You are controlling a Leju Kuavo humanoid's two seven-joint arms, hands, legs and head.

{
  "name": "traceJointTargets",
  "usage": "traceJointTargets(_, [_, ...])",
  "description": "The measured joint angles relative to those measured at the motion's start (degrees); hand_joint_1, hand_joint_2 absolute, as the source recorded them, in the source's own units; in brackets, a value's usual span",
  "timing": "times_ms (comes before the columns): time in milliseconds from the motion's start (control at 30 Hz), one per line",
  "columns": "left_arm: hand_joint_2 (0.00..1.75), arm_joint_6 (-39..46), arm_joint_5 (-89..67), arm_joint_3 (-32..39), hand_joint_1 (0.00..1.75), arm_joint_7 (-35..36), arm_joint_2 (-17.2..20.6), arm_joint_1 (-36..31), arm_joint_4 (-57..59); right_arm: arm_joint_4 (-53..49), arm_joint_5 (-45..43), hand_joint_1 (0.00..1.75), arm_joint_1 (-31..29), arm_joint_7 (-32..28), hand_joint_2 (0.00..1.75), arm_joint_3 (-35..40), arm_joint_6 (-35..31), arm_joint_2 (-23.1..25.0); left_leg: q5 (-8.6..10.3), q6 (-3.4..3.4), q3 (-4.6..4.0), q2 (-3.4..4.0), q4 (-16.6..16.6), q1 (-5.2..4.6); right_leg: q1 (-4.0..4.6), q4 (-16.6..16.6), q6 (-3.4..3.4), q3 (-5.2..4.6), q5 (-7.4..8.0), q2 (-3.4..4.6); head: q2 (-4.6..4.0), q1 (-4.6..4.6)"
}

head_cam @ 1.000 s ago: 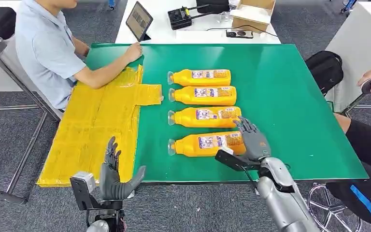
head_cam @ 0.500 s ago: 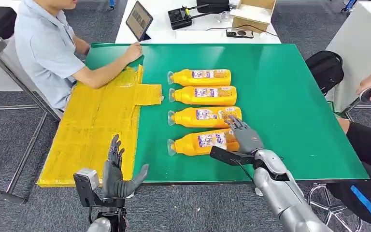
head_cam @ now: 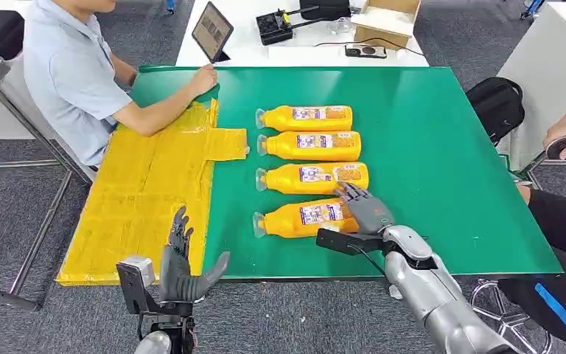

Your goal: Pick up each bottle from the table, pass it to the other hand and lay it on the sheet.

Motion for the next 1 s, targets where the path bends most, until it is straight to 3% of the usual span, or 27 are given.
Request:
traceJointTargets(33, [1.75, 0.0, 0.0, 0.0, 0.0, 0.0, 0.0, 0.0, 0.0, 0.6, -0.1, 1.62, -0.5, 0.6, 1.75, 0.3, 0.7, 0.0, 0.0, 0.0, 0.0, 0.01, 0.0, 0.0, 0.0, 0.0, 0.0, 0.0, 0.0, 0.0, 0.0, 0.0])
traceJointTargets(67, [1.75, 0.0, 0.0, 0.0, 0.0, 0.0, 0.0, 0.0, 0.1, 1.4, -0.1, 1.73, -1.1, 1.2, 1.75, 0.7, 1.6, -0.1, 0.0, 0.0, 0.02, 0.02, 0.0, 0.0, 0.0, 0.0, 0.0, 0.0, 0.0, 0.0, 0.0, -0.02])
traceJointTargets(433, [1.75, 0.0, 0.1, 0.1, 0.0, 0.0, 0.0, -0.3, 1.0, 7.7, -1.7, 1.75, -6.4, 2.9, 1.75, 4.0, 5.6, -0.6, 0.01, 0.01, 0.24, -0.06, 0.0, 0.0, -0.01, 0.0, 0.0, 0.22, 0.0, -0.03, 0.0, 0.0])
traceJointTargets(1000, [1.75, -0.1, 0.7, 0.2, 0.0, -0.2, 0.0, -0.9, 1.8, 10.5, -4.7, 1.75, -7.5, 1.2, 1.75, 4.9, 5.2, -0.6, 0.0, 0.01, 0.43, -0.06, 0.0, 0.0, 0.0, 0.0, 0.0, 0.42, 0.0, -0.04, 0.0, 0.0])
